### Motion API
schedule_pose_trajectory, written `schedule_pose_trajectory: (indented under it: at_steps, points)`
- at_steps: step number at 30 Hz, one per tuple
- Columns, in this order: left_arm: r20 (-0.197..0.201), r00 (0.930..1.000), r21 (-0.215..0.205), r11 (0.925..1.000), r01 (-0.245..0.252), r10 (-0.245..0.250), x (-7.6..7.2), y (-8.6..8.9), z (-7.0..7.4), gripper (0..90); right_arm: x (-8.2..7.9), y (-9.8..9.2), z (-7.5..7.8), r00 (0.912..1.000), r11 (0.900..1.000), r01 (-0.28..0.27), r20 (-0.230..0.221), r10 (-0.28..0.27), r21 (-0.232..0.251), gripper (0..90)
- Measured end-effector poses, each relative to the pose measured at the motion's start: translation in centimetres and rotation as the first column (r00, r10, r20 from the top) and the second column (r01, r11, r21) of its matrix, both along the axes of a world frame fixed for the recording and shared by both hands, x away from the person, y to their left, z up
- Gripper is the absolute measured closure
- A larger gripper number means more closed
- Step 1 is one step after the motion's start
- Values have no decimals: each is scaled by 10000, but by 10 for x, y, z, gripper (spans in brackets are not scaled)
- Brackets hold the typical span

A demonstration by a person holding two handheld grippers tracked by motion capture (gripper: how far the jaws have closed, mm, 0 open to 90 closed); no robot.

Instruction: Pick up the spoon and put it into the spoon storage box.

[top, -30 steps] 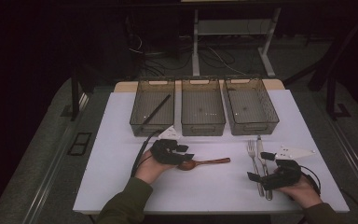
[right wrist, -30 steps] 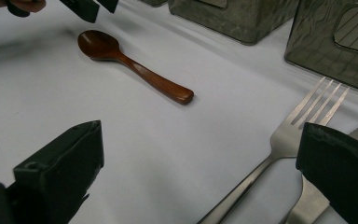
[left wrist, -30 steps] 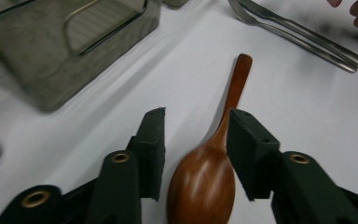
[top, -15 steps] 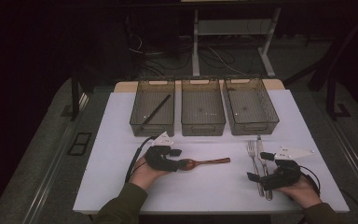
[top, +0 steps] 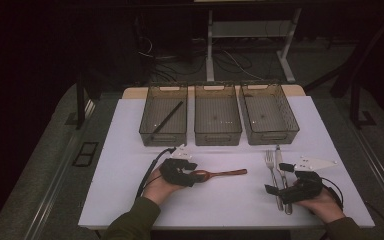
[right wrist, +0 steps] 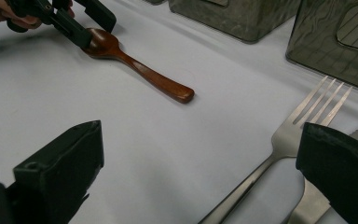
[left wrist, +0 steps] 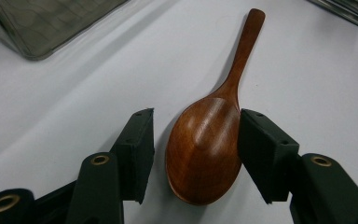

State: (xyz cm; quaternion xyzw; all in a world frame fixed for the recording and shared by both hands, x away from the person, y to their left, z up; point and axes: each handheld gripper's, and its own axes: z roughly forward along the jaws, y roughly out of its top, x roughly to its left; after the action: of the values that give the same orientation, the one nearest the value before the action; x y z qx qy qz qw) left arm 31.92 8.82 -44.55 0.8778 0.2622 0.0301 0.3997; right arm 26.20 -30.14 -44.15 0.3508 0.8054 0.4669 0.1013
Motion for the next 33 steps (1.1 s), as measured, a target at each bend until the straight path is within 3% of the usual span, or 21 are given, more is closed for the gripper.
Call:
schedule_pose_trajectory:
  at_steps: [19, 33]
  points:
    - [39, 9990, 481, 9979, 443, -445, -4, -6, -2, 500, 0, 0, 0, 10000, 10000, 13, -16, -13, -8, 3]
    - [211, 9935, 712, 9913, 1103, -1120, -10, -9, -1, 627, 0, 0, 0, 10000, 10000, 14, -13, -14, -20, 3]
